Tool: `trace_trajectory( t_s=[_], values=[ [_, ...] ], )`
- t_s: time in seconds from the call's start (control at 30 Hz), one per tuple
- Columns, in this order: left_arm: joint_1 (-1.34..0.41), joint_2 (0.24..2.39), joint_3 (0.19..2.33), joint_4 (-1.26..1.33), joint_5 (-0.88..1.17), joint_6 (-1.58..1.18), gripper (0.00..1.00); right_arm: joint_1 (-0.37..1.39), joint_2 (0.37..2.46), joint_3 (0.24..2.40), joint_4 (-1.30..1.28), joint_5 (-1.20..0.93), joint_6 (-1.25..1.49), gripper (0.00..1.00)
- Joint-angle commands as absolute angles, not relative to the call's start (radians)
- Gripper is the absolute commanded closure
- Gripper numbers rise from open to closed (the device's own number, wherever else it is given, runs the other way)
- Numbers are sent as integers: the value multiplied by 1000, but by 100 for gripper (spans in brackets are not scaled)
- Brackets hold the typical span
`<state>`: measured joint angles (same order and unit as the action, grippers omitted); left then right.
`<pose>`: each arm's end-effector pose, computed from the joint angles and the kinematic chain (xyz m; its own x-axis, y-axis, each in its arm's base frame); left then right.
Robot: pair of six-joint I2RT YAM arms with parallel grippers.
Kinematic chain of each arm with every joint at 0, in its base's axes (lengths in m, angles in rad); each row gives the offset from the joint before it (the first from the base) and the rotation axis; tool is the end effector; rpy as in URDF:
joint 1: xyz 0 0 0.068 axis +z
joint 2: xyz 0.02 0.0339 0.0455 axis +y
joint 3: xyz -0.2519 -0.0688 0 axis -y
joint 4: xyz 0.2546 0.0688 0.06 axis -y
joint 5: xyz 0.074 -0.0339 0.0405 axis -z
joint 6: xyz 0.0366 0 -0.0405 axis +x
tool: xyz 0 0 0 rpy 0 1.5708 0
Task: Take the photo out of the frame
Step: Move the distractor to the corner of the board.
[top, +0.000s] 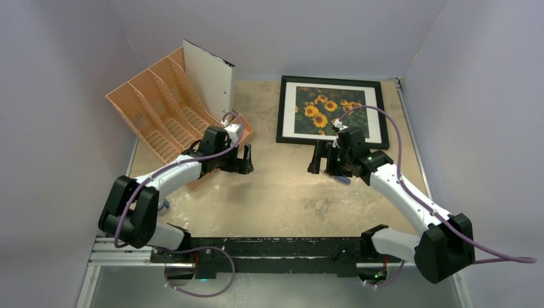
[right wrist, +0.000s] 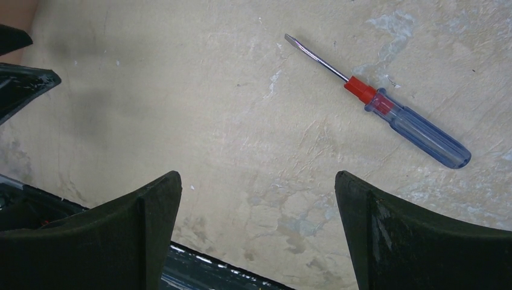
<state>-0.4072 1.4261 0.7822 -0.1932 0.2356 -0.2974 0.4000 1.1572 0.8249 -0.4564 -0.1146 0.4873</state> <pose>0.2691 -0.1253 0.1765 -0.8069 0.0377 -0.5894 0.3056 0.8807 -0.3620 0.2349 0.1039 0.2395 -0.7933 0.1696 -0.5847 -0.1015 0.9101 0.4017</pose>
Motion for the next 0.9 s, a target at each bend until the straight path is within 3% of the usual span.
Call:
trace_trajectory(
  t_s=[0.0,0.3,0.57,0.87],
  values=[
    [-413,1386,739,-142,170,-311,0,400,1154,805,-428,-111,516,1],
    [-406,1475,807,-169,34,-268,0,400,1155,801,-416,-129,536,1],
    [-385,1650,991,-179,19,-208,0,400,1128,782,-424,-128,559,1],
    [-315,1711,1046,-169,30,-181,0,400,1091,759,-431,-120,575,1]
  ],
)
